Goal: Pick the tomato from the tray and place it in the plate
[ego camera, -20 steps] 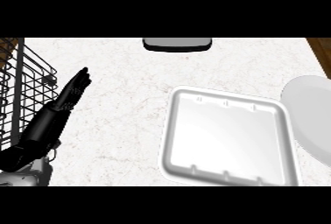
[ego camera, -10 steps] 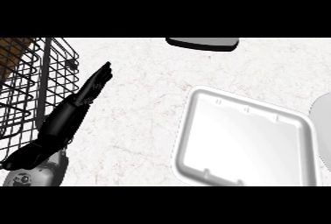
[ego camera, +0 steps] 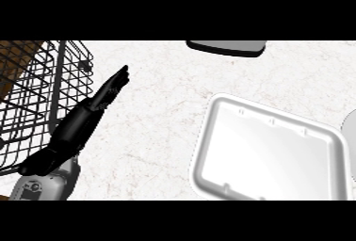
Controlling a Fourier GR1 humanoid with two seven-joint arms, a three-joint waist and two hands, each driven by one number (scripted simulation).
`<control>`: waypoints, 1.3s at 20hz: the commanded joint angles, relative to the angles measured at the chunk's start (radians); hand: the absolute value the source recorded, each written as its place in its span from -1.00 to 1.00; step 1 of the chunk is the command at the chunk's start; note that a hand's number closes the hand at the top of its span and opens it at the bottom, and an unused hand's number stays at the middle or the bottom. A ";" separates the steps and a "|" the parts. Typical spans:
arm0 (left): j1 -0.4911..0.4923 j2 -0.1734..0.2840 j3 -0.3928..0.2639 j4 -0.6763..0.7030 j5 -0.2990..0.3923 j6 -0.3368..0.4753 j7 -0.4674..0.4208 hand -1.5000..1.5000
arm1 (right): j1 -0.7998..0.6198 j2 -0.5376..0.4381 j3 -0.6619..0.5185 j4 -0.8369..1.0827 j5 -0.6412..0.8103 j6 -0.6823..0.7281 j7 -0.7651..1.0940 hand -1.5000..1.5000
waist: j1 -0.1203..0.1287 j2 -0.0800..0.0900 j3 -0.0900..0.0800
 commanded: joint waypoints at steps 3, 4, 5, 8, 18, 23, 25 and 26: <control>-0.005 0.001 0.014 0.022 0.007 0.002 0.007 0.00 | -0.003 -0.009 -0.017 0.078 0.047 -0.199 0.237 1.00 | -0.009 -0.006 0.003; -0.006 -0.003 0.005 0.013 0.005 0.001 0.010 0.00 | -0.005 -0.012 -0.008 0.081 0.064 -0.218 0.237 1.00 | -0.008 -0.014 0.001; -0.012 -0.005 0.009 0.023 -0.006 0.012 0.001 0.00 | -0.008 -0.010 -0.015 0.089 0.064 -0.235 0.237 1.00 | -0.015 -0.012 0.001; -0.008 0.012 0.028 0.030 0.002 0.004 0.012 0.00 | 0.006 -0.028 -0.006 0.130 0.091 -0.265 0.237 1.00 | -0.022 -0.021 0.000; 0.007 0.023 0.058 0.042 0.010 0.014 0.015 0.00 | 0.090 0.002 -0.112 0.202 -0.006 -0.376 0.236 1.00 | -0.080 -0.038 0.005; 0.035 0.031 0.075 0.047 0.013 0.018 0.011 0.00 | 0.169 0.025 -0.220 0.203 -0.116 -0.466 0.236 -1.00 | -0.109 -0.045 0.005; 0.040 0.027 0.074 0.039 0.008 0.025 0.001 0.00 | 0.217 0.055 -0.235 0.203 -0.131 -0.527 0.236 -1.00 | -0.108 -0.045 0.005; 0.031 0.029 0.079 0.056 0.015 0.018 0.002 0.00 | 0.219 0.072 -0.233 0.203 -0.130 -0.549 0.236 -1.00 | -0.108 -0.041 0.001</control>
